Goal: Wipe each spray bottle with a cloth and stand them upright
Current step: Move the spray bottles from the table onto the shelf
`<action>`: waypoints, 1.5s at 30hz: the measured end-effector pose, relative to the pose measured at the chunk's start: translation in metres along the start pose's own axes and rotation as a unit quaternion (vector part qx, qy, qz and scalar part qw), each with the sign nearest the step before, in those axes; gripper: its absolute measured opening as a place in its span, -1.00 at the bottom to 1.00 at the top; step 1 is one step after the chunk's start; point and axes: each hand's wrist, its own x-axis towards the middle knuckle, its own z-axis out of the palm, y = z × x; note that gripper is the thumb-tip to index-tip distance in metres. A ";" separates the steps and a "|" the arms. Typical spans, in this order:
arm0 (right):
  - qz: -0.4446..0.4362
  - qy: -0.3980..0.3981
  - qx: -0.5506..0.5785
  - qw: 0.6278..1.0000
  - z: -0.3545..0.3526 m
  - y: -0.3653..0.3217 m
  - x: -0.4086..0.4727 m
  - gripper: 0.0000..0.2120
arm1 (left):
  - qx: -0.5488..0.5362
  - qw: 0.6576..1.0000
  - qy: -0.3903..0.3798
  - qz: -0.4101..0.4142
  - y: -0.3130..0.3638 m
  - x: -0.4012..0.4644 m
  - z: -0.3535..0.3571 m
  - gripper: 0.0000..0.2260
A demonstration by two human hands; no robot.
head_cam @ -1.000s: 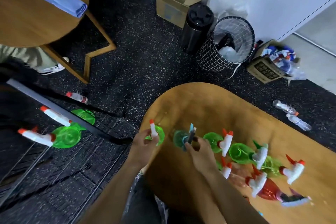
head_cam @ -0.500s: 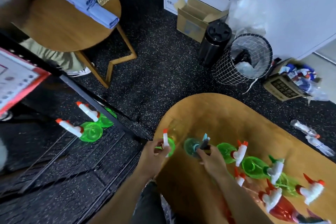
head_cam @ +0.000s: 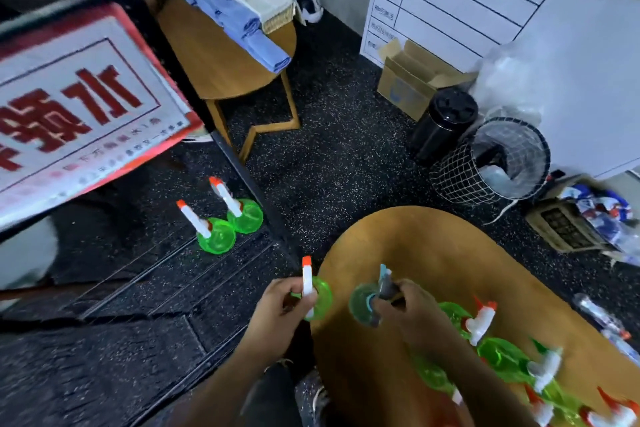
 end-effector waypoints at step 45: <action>-0.202 -0.226 -0.283 0.910 0.264 -0.300 0.139 -0.70 | -0.101 0.940 0.301 -0.127 -0.139 -0.002 -0.264 -0.82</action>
